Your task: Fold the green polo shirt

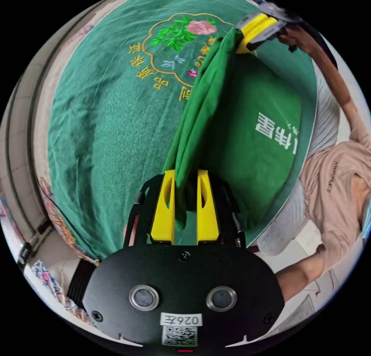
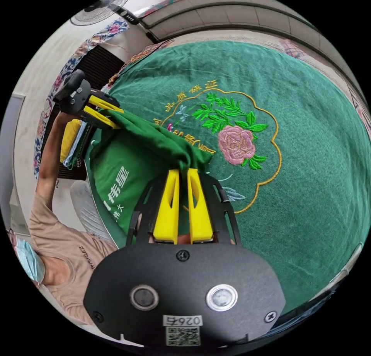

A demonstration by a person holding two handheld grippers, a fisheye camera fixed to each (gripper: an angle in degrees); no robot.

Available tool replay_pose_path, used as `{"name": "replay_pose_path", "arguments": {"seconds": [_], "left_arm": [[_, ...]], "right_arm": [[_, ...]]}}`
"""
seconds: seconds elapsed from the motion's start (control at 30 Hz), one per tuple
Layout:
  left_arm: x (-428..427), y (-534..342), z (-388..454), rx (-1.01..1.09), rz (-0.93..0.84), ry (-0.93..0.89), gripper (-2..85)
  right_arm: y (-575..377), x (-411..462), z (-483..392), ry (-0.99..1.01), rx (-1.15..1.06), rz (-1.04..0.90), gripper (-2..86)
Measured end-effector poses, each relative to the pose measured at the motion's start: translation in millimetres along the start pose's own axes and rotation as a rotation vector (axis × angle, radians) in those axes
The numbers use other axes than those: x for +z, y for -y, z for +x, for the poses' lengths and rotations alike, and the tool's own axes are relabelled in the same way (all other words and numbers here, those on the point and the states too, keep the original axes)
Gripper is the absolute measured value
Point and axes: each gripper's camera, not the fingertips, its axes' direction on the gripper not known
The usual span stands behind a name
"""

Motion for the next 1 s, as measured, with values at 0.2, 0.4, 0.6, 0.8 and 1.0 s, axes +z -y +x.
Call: {"name": "replay_pose_path", "arguments": {"seconds": [0.2, 0.4, 0.6, 0.8, 1.0], "left_arm": [[46, -106, -48, -0.212, 0.307, -0.157, 8.2], [133, -258, -49, -0.571, 0.525, -0.274, 0.7], [169, -419, 115, -0.438, 1.147, -0.260, -0.9], [185, -570, 307, 0.013, 1.901, -0.208, -0.9], [197, -638, 459, 0.012, 2.346, 0.109, 0.1]], "right_arm": [[-59, 23, -1, 0.021, 0.095, 0.074, -1.3], [-108, 44, -43, 0.003, 0.147, 0.086, -1.0], [-177, 2, -153, -0.205, 0.063, 0.256, 2.6], [-354, -91, -355, -0.523, -0.126, 0.887, -0.2], [-496, -120, -499, -0.471, -0.422, 1.280, -0.6]]}}
